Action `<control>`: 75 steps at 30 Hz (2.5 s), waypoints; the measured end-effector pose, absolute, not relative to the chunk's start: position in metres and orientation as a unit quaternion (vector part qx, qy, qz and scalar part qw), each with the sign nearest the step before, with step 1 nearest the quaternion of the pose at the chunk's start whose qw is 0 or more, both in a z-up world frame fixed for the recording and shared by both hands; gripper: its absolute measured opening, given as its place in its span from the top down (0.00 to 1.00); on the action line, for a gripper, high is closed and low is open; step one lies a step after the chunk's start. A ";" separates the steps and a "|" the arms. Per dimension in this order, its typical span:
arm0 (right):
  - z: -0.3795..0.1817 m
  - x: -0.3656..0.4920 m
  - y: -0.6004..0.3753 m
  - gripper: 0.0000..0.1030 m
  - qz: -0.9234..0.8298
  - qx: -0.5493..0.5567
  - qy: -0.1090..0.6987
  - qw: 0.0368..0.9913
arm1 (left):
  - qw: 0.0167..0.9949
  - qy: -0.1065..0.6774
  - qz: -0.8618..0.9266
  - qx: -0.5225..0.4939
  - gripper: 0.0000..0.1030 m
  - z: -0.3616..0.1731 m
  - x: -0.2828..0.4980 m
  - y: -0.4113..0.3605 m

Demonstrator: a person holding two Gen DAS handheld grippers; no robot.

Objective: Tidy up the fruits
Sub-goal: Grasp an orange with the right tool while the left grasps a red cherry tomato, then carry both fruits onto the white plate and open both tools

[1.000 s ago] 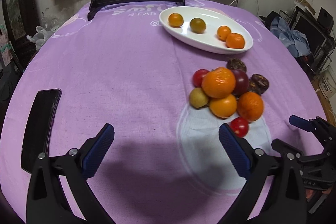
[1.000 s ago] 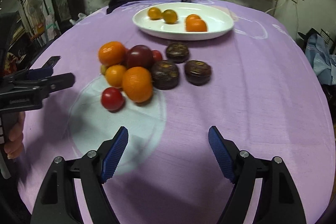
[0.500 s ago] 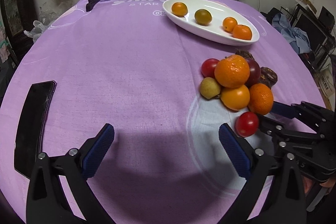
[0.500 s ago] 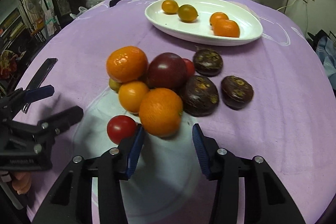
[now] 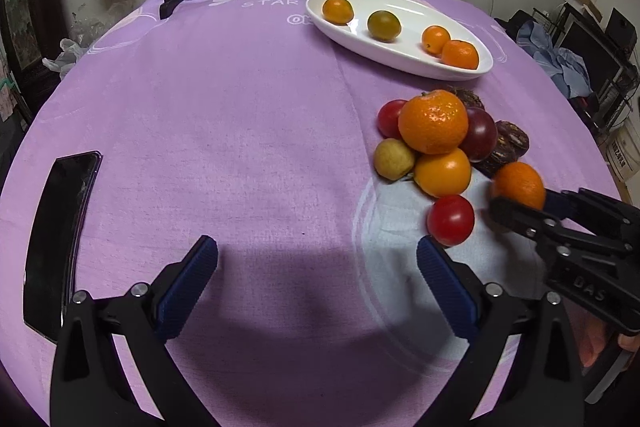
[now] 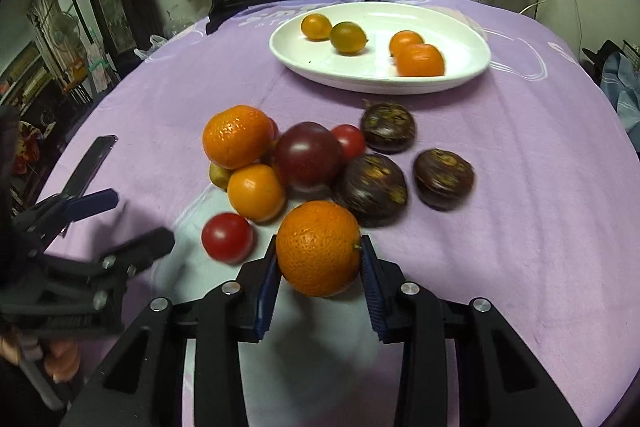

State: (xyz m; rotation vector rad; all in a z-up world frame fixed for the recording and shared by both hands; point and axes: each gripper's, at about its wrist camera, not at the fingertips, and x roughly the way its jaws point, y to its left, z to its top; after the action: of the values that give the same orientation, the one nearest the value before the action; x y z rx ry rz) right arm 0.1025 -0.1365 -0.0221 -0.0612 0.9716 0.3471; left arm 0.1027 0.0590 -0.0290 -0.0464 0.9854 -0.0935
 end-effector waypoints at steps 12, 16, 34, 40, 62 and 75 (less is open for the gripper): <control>-0.030 0.090 -0.166 0.62 0.157 -0.021 0.462 0.873 | 0.875 0.476 -0.085 -0.003 0.05 -0.028 0.092 0.016; -0.026 0.086 -0.171 0.63 0.145 -0.027 0.453 0.879 | 0.873 0.482 -0.075 0.012 0.05 -0.030 0.099 0.001; -0.028 0.082 -0.182 0.62 0.143 -0.011 0.453 0.880 | 0.873 0.475 -0.098 0.047 0.72 -0.023 0.100 -0.022; -0.015 0.077 -0.185 0.62 0.146 0.001 0.427 0.892 | 0.881 0.458 -0.119 0.024 0.72 0.004 0.095 -0.009; 0.045 0.197 -0.154 0.62 0.173 -0.021 0.384 0.907 | 0.883 0.465 -0.068 -0.013 0.72 0.036 0.273 -0.002; 0.007 0.254 -0.125 0.61 0.164 -0.048 0.436 0.883 | 0.874 0.484 -0.045 -0.007 0.71 0.006 0.330 0.005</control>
State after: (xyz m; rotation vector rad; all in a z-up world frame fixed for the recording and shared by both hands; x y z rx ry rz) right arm 0.2543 -0.1251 0.0069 -0.1009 0.9079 0.3423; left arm 0.3302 0.0054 0.0058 -0.0146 1.0106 -0.0950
